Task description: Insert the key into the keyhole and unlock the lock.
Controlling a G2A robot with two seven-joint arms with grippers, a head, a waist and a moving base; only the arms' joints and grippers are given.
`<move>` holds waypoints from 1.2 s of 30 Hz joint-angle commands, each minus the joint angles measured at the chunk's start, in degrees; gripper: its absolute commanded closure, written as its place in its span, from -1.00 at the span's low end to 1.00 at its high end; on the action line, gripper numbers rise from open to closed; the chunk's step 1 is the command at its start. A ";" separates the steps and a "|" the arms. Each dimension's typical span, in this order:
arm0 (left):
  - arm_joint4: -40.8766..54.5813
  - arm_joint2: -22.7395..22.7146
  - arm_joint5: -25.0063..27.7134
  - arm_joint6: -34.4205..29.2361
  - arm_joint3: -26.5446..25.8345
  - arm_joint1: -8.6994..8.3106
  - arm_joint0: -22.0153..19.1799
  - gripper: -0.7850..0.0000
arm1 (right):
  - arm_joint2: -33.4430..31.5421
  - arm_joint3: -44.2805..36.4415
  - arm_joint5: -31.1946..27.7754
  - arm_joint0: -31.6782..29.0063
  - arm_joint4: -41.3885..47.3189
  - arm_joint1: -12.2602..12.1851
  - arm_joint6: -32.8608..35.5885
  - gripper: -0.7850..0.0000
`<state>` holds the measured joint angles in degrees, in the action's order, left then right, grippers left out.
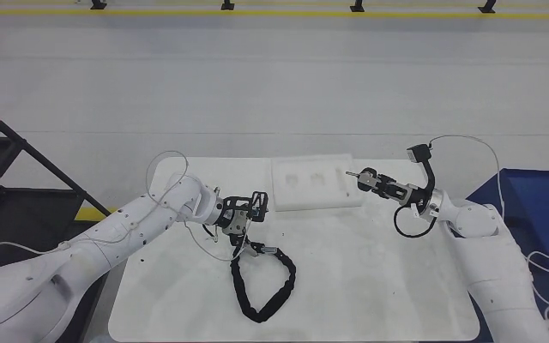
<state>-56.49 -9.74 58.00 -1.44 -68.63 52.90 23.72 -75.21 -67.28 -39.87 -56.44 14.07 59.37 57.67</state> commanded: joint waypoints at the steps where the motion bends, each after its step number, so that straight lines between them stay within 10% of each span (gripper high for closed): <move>1: 0.00 0.00 0.00 0.00 0.00 0.00 0.00 -1.00 | 0.00 0.00 0.00 0.00 0.00 0.00 0.00 1.00; 18: -7.54 0.00 0.00 9.14 4.49 2.35 3.89 -1.00 | 0.00 0.00 0.00 0.00 0.00 0.00 0.00 1.00; 36: -37.54 0.00 0.00 34.30 19.06 10.86 5.61 -1.00 | 0.00 0.00 0.00 0.00 0.00 0.00 0.00 1.00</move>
<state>-92.76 -9.74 58.00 31.84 -50.42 63.36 29.39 -75.21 -67.28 -39.87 -56.44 14.07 59.37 57.67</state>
